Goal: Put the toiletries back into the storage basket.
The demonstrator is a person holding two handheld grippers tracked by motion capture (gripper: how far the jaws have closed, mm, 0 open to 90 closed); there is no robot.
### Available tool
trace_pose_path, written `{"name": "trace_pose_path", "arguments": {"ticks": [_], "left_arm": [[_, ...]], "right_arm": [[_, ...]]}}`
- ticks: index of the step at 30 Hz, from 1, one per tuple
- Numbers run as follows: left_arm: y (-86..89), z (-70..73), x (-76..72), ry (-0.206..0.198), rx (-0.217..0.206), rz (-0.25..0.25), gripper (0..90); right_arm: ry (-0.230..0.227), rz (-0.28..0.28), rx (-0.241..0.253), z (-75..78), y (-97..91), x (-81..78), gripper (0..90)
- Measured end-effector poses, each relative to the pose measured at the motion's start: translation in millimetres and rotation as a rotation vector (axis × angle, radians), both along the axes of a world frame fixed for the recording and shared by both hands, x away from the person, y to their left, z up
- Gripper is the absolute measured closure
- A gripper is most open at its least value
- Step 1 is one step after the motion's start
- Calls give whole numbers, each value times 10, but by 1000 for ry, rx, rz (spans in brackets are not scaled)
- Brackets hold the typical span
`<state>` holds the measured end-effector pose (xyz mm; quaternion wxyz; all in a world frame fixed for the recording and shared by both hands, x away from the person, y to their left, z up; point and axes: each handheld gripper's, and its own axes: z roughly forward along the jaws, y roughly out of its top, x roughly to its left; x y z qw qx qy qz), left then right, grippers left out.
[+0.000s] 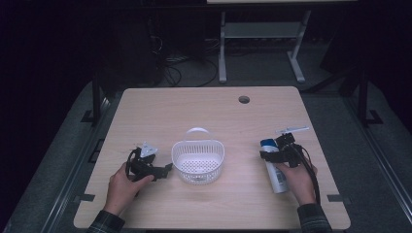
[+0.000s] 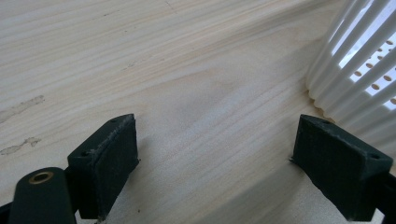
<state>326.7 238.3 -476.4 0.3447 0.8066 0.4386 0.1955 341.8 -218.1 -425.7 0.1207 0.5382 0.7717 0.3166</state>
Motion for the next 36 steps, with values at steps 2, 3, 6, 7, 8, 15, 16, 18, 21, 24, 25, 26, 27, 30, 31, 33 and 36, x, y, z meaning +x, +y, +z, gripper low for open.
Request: {"name": "trace_pose_path", "arguments": {"ticks": [2,3,6,7,8,15,16,18,21,24,25,26,27,30,31,33,36], "left_arm": [[-1,0,0,0,-1,1,131],[0,0,0,0,-1,0,130],[-1,0,0,0,-1,0,130],[-1,0,0,0,-1,0,130],[-1,0,0,0,-1,0,131],[-1,-1,0,0,-1,0,130],[-1,0,0,0,-1,1,130],[-1,0,0,0,-1,0,131],[-1,-1,0,0,-1,1,131],[-1,0,0,0,-1,0,131],[-1,0,0,0,-1,0,130],[0,0,0,0,-1,0,131],[-1,0,0,0,-1,0,131],[-1,0,0,0,-1,1,130],[-1,0,0,0,-1,0,130],[-1,0,0,0,-1,0,130],[-1,0,0,0,-1,0,131]], "right_arm": [[-16,4,15,31,-15,-13,345],[-26,6,26,47,-26,-20,346],[-45,8,56,89,-69,-40,347],[-51,7,68,102,-86,-47,347],[-57,5,81,114,-102,-54,347],[-106,2,150,207,-202,-108,350],[-113,1,162,218,-216,-115,350],[-131,7,180,238,-247,-129,351],[-142,4,202,260,-284,-143,351],[-152,4,214,270,-319,-152,352],[-154,6,219,275,-329,-155,352],[-155,4,225,280,-337,-159,352],[-162,8,229,282,-348,-160,352],[-174,15,253,300,-374,-174,353],[-180,18,255,308,-378,-180,353],[-193,23,254,319,-376,-188,353],[-217,35,250,336,-371,-202,354]]}}
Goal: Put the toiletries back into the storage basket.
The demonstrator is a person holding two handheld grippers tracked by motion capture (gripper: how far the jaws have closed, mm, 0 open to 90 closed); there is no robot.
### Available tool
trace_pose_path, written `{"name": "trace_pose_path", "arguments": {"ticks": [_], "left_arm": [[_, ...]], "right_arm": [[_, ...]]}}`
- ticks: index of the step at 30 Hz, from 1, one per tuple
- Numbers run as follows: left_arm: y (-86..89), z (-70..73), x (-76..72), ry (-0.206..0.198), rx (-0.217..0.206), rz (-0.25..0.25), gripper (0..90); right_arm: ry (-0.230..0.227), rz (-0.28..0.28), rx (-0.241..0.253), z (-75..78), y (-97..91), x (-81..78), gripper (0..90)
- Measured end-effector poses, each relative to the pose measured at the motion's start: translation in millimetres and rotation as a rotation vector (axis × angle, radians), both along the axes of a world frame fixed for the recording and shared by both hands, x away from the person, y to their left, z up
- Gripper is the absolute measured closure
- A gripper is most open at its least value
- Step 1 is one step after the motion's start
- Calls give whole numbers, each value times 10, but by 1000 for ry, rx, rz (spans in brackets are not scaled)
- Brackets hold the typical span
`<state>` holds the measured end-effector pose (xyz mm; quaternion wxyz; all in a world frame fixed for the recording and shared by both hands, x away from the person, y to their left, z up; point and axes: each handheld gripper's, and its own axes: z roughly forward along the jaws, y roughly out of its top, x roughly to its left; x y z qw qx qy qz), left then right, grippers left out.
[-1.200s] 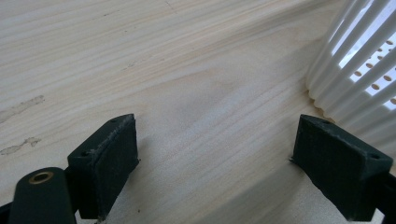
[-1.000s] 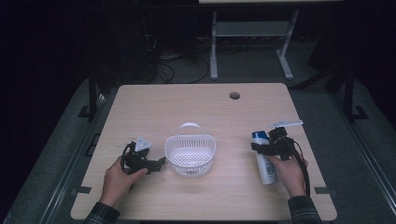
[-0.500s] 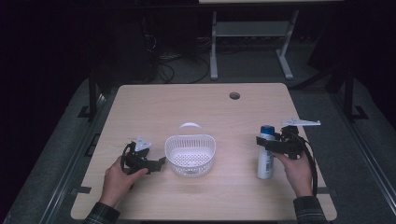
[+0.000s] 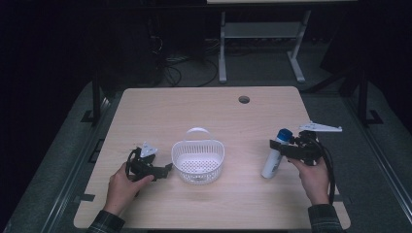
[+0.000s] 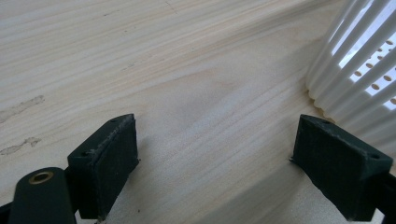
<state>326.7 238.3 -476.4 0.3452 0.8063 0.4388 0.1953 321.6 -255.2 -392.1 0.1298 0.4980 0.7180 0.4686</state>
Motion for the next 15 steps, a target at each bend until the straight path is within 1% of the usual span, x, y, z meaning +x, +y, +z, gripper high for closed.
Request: {"name": "trace_pose_path", "arguments": {"ticks": [7,10,15], "left_arm": [[0,0,1,0,0,0,131],[3,2,0,2,5,-3,130],[0,2,0,2,0,0,131]], "right_arm": [[-44,13,8,73,29,-34,353],[-59,22,21,137,47,-49,354],[-97,43,13,245,112,-65,354]]}}
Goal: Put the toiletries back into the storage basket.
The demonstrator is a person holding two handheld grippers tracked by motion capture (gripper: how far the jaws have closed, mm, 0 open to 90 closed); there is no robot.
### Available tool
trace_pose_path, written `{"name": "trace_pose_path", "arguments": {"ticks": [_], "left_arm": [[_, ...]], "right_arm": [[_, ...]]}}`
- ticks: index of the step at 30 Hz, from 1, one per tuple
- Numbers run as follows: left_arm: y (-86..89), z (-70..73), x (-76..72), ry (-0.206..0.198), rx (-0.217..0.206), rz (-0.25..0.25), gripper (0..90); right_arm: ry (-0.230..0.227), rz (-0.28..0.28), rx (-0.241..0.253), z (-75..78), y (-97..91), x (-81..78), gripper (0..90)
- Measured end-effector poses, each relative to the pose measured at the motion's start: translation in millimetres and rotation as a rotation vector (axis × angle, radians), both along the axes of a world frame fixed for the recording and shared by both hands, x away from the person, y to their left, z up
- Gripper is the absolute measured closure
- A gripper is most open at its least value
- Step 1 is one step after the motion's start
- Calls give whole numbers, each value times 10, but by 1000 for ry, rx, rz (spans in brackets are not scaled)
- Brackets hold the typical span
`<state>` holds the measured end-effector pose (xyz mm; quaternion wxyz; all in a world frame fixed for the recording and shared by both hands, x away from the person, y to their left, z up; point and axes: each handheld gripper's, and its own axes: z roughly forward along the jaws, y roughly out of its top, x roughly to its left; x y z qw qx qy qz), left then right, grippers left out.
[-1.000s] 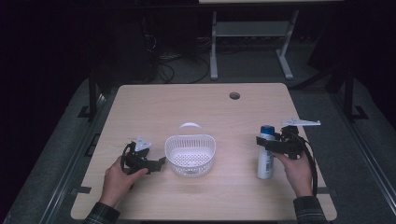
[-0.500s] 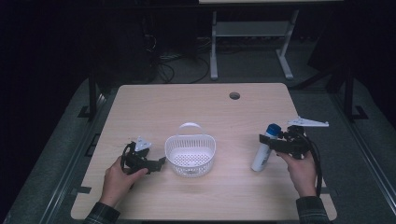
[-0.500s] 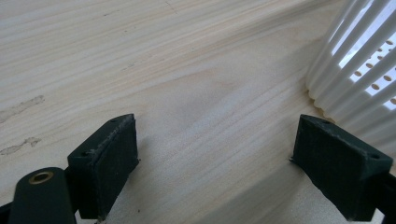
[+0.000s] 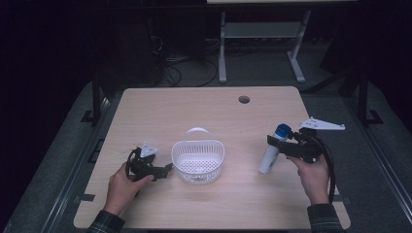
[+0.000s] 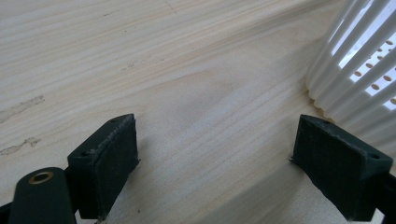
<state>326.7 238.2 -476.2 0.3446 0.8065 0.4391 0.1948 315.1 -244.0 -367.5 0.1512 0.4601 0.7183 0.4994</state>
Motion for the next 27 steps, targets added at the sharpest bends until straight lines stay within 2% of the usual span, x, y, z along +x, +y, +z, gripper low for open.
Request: {"name": "trace_pose_path", "arguments": {"ticks": [13,27], "left_arm": [[1,2,0,2,2,-1,131],[3,4,1,2,4,-2,130]], "right_arm": [[-70,31,8,270,100,-31,354],[-133,84,23,491,313,-34,354]]}}
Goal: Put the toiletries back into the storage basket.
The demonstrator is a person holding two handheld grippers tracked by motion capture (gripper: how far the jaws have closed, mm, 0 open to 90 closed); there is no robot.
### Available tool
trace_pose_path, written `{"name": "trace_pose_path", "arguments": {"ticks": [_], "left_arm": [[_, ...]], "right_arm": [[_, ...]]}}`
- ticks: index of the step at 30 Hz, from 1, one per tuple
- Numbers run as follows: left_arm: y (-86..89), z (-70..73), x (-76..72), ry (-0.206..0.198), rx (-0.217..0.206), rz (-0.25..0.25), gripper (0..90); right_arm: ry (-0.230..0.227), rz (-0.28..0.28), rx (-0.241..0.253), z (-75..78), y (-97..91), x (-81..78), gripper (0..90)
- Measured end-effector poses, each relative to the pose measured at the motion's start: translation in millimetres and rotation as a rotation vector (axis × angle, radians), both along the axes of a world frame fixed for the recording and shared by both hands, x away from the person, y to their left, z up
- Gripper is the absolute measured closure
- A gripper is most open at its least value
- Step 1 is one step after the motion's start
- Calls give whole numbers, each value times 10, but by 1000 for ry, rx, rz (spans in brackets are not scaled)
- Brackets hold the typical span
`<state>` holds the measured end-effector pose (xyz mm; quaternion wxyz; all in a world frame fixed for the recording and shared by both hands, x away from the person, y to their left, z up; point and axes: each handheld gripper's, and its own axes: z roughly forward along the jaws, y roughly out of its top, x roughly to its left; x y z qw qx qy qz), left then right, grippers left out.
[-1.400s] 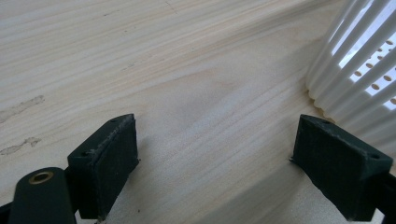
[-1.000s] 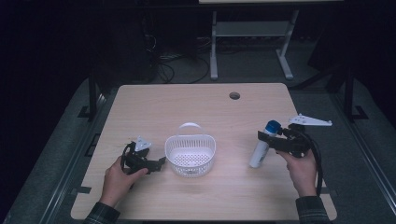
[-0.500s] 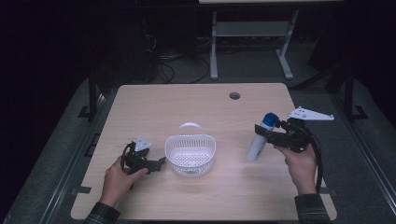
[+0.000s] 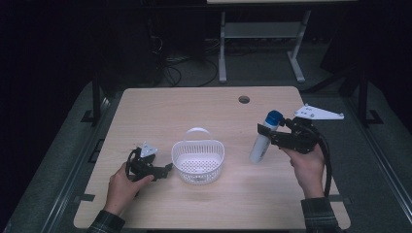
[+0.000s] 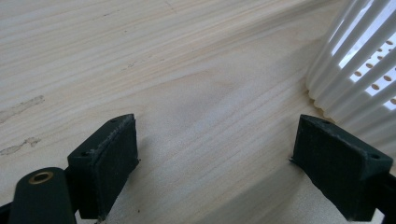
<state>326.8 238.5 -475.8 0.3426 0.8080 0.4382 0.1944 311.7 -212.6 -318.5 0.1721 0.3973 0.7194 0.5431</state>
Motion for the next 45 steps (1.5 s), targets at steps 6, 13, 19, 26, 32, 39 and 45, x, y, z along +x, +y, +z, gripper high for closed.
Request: {"name": "trace_pose_path", "arguments": {"ticks": [6,13,19,26,32,39,45], "left_arm": [[-1,-1,0,0,-1,0,131],[0,1,0,2,1,0,131],[0,1,0,1,1,0,131],[0,0,0,1,1,0,131],[0,0,0,0,1,0,131],[0,0,0,0,0,0,130],[0,0,0,1,1,0,131]], "right_arm": [[-25,28,7,95,134,19,354],[-50,64,16,191,309,64,354],[-66,95,9,271,454,88,354],[-74,123,-4,308,586,104,354],[-69,144,5,289,683,127,354],[-67,168,3,274,804,144,353],[-71,187,-5,266,909,155,353]]}}
